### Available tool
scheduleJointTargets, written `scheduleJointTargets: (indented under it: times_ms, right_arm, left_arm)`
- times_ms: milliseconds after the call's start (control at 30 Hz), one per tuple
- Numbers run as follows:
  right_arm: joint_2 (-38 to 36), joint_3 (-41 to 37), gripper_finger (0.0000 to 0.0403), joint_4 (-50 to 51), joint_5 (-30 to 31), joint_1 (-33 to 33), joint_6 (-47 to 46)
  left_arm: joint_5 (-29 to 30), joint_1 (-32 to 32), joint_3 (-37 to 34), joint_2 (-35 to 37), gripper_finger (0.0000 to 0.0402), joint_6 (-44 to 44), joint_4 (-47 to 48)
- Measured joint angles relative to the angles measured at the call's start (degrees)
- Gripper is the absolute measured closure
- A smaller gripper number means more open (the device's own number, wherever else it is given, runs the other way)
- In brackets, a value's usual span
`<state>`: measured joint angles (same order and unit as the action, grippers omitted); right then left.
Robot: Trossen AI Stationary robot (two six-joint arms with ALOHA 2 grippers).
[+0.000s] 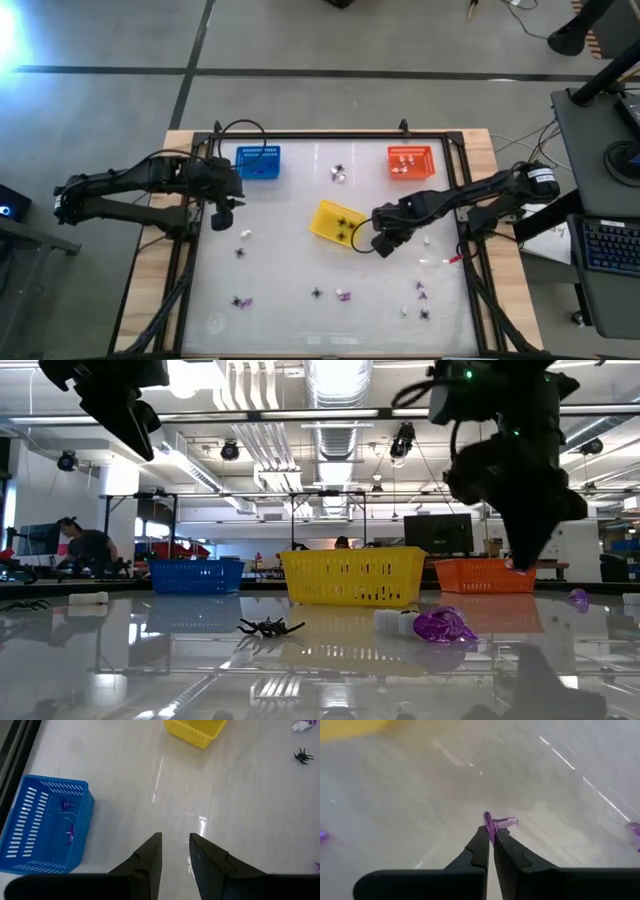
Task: Sort Halloween decoration
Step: Put the purple witch hat toy into the blue bin
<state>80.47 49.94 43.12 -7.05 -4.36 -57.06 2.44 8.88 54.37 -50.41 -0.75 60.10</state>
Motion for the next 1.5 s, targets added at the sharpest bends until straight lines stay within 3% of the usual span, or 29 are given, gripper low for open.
scheduleJointTargets:
  times_ms: [333,600,1000,1333,1500]
  right_arm:
    - [0.19,10.96,0.0391,2.97,7.94,0.29,-1.46]
    - [3.66,19.66,0.0391,2.21,13.61,4.34,2.05]
    - [18.91,35.69,0.0390,-3.11,12.27,11.90,15.98]
    - [29.85,49.16,0.0391,-3.22,8.13,17.03,22.11]
    - [34.37,55.18,0.0391,-3.19,5.41,19.23,24.18]
  left_arm:
    - [-0.02,0.00,0.00,0.00,0.0320,-1.37,2.12]
    - [-0.02,-0.01,0.00,0.02,0.0320,-1.71,2.84]
    - [0.89,-0.02,0.00,0.21,0.0320,-3.00,2.56]
    - [1.75,0.00,0.00,2.45,0.0320,-3.21,2.57]
    - [6.50,0.00,0.00,3.42,0.0320,-3.23,1.83]
